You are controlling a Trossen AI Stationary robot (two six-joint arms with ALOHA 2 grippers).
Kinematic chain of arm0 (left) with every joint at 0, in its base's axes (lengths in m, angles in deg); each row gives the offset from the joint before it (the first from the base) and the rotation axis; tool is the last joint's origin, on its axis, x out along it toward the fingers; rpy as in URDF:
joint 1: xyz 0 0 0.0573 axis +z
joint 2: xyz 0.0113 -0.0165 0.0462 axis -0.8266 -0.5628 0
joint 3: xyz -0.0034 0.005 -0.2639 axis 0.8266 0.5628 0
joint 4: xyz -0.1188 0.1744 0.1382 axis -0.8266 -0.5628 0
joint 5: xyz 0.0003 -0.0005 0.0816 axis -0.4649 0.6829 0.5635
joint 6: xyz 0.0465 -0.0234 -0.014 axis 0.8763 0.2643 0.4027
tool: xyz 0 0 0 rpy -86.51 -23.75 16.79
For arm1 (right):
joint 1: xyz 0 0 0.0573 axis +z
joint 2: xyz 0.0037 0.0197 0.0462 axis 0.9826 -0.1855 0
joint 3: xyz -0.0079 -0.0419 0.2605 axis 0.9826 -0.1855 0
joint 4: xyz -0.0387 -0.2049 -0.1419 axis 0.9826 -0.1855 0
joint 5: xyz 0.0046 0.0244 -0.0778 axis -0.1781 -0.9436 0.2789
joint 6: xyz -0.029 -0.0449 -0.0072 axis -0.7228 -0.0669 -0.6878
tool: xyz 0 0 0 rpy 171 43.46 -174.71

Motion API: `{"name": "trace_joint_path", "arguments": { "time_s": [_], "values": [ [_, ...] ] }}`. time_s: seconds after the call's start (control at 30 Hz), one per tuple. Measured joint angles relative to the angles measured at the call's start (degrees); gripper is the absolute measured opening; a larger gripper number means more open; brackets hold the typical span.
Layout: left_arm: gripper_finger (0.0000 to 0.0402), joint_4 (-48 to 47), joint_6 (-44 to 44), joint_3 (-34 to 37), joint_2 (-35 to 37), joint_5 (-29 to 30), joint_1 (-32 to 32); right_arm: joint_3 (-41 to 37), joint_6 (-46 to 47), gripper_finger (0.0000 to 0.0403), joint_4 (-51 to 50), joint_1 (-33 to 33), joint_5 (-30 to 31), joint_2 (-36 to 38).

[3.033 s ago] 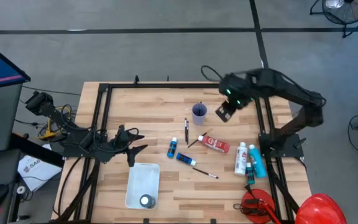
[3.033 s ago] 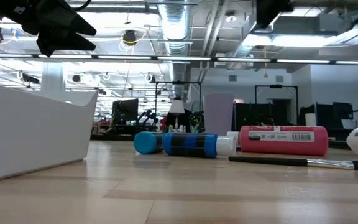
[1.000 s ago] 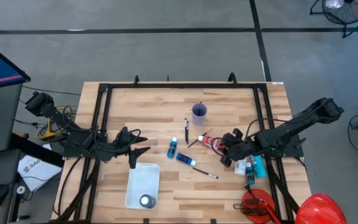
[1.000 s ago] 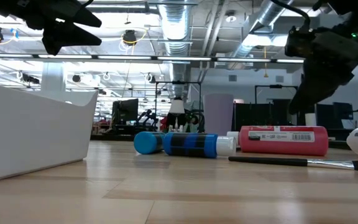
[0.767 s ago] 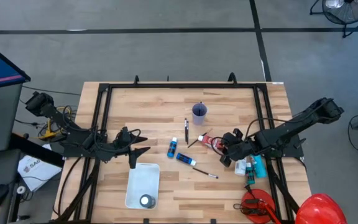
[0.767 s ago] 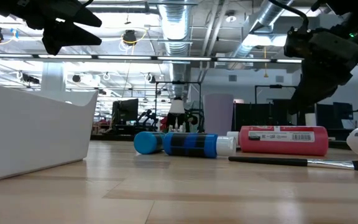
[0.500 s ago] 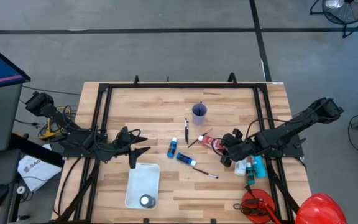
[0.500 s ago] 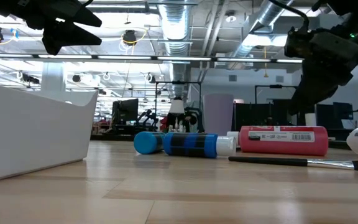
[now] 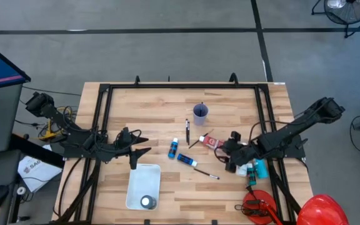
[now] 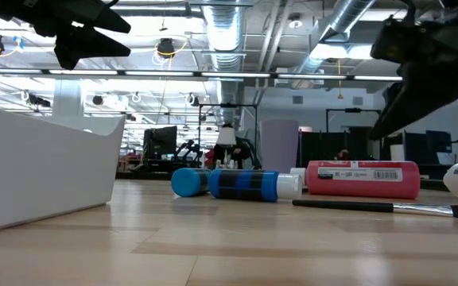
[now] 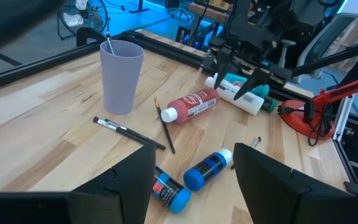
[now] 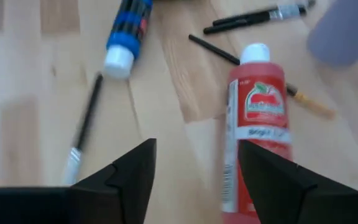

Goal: Pick & Place Paint Supplies
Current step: Put the red paint bottle into the white bin

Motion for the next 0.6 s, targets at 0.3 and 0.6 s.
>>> {"name": "trace_joint_path", "arguments": {
  "time_s": [0.3, 0.6],
  "values": [
    [0.0209, 0.28, 0.02, 0.00, -0.02, 0.00, 0.00, 0.00, 5.78, 0.0224, -6.82, -6.16, 3.46, -4.37],
    [0.0209, 0.49, 1.09, 0.00, -0.02, -0.02, 0.00, 0.34, 6.14, 0.0224, -3.65, -6.26, 1.66, -12.78]
  ]
}}
